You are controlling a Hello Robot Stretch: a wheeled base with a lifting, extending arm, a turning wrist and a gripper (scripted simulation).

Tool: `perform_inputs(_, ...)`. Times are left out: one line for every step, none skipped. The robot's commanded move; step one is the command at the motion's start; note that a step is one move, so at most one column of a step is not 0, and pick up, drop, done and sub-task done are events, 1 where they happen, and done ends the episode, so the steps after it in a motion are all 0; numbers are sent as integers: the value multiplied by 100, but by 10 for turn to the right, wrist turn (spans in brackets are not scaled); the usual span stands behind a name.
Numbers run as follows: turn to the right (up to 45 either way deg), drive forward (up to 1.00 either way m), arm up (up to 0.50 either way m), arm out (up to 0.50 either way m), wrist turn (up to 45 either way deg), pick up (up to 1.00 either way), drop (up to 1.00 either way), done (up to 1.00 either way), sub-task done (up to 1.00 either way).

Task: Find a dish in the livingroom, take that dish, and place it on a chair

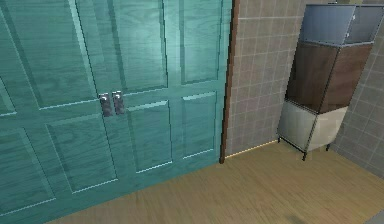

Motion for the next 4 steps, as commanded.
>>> perform_inputs(0,0,-30,0,0,0,0,0,0)
perform_inputs(0,0,0,0,0,100,0,0,0)
perform_inputs(0,0,10,0,0,0,0,0,0)
perform_inputs(0,0,28,0,0,0,0,0,0)
